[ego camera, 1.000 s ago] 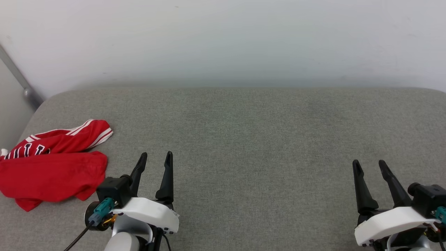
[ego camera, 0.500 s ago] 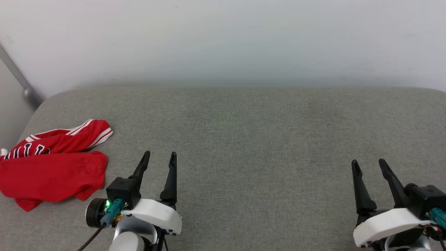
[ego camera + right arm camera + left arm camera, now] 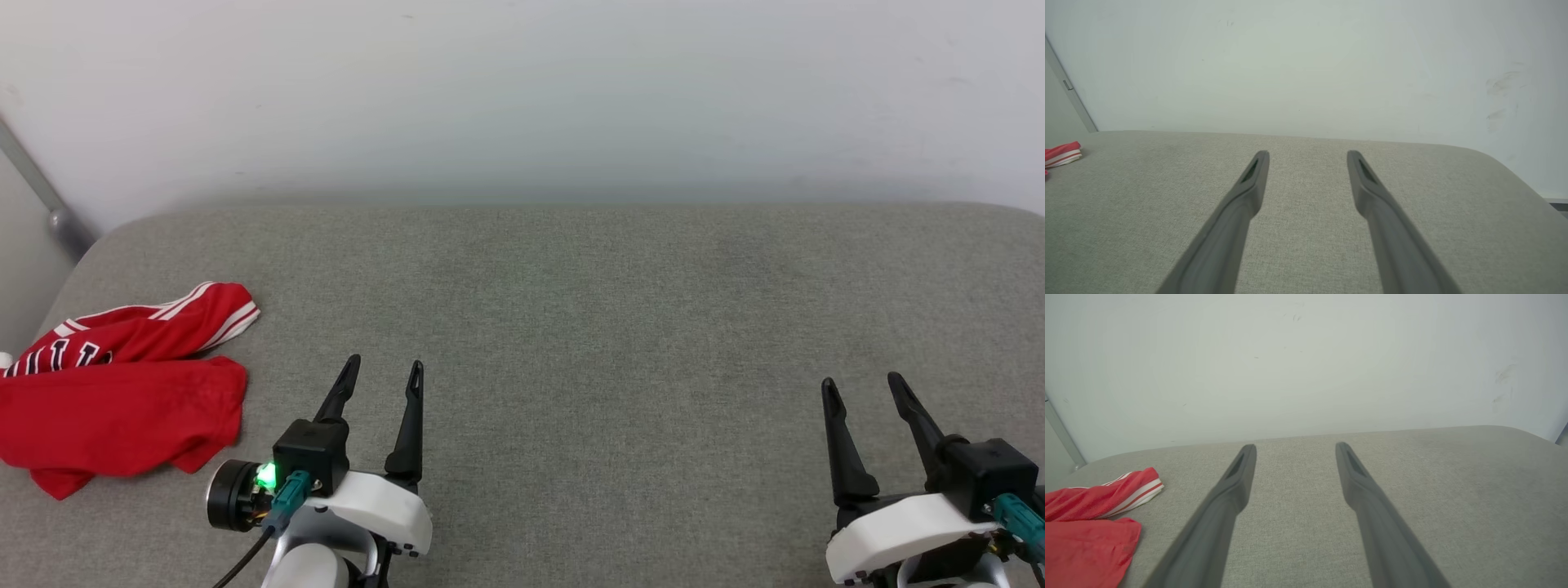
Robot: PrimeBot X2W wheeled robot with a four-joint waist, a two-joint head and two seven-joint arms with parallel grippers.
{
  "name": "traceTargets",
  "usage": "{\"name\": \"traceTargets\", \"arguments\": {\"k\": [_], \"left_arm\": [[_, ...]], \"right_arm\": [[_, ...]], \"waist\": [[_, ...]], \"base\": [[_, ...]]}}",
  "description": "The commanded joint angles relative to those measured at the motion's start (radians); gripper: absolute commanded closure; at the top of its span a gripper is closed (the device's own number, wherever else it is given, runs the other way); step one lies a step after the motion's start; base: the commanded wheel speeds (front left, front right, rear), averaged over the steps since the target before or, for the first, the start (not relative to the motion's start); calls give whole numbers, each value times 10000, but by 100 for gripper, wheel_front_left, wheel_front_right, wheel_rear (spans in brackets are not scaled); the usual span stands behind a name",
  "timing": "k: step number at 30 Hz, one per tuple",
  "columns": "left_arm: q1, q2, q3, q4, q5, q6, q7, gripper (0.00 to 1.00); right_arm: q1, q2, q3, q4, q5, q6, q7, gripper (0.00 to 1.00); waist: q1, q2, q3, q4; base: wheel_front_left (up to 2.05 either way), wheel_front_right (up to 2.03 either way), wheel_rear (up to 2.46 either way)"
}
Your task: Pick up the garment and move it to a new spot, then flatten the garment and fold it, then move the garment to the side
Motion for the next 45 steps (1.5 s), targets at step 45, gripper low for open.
{"name": "traceTargets", "arguments": {"k": [45], "left_arm": [[-492,283,294,568,-627,546,-20,0]], "right_arm": [[-322,17,599,252,-42,-3,-216,0]], "waist": [[0,0,122,3721]], "base": [[0,0,0]]}}
